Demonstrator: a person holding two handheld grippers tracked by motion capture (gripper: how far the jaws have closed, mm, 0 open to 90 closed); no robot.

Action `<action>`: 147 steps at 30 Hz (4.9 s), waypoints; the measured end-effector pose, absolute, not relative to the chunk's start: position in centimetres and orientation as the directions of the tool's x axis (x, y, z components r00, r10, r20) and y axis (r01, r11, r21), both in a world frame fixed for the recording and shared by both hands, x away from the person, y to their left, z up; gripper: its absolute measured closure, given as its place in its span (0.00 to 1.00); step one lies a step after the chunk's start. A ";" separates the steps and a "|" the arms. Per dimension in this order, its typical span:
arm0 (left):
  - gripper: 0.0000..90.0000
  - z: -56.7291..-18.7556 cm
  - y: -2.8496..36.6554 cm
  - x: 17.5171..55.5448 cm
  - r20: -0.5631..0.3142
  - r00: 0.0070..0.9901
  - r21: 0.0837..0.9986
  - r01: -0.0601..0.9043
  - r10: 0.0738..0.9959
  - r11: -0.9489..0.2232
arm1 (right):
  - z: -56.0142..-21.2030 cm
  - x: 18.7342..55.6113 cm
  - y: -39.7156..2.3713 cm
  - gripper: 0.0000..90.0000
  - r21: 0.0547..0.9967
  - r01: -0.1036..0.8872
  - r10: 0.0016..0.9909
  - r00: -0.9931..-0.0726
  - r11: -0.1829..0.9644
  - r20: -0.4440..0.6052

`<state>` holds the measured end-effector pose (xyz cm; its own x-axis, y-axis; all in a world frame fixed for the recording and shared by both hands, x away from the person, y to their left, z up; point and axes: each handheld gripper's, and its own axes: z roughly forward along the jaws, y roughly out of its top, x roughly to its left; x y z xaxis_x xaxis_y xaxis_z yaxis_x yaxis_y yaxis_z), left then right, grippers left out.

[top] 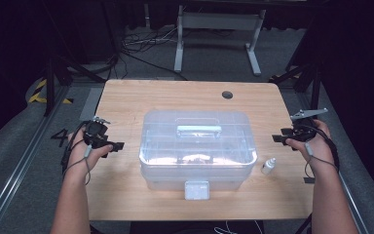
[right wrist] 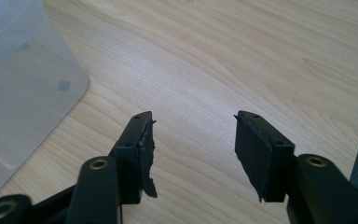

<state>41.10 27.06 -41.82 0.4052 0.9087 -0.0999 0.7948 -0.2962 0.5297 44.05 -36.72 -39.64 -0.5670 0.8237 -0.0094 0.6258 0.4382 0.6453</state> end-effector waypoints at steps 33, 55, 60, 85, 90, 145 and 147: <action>0.40 -31.4 21.6 37.4 -0.006 0.639 0.677 0.569 0.769 -0.467 | -39.2 43.3 -36.3 0.56 0.693 0.632 0.842 -0.535 0.348 0.064; 0.35 -27.0 13.9 36.6 0.050 0.832 0.747 0.336 0.553 -0.574 | -38.9 42.5 -36.9 0.52 0.711 0.624 0.851 -0.520 0.323 0.070; 0.34 -27.3 12.2 36.9 0.028 0.870 0.748 0.309 0.493 -0.588 | -38.9 42.4 -37.0 0.51 0.713 0.624 0.855 -0.514 0.320 0.067; 0.74 -29.6 7.6 38.1 0.127 0.883 0.614 0.287 0.451 -0.735 | -38.7 42.4 -36.8 0.51 0.723 0.606 0.850 -0.524 0.333 0.047; 0.79 -29.4 7.2 38.0 0.180 0.879 0.594 0.262 0.443 -0.761 | -38.7 42.3 -36.8 0.51 0.724 0.603 0.849 -0.526 0.334 0.047; 0.77 -24.8 7.0 45.4 0.092 0.862 0.559 0.369 0.498 -0.742 | -34.4 34.9 -34.0 1.00 0.805 0.358 0.634 -0.773 0.473 -0.029; 0.77 -24.7 7.0 45.8 0.092 0.861 0.556 0.373 0.501 -0.743 | -34.5 34.6 -33.4 1.00 0.806 0.348 0.601 -0.799 0.478 -0.011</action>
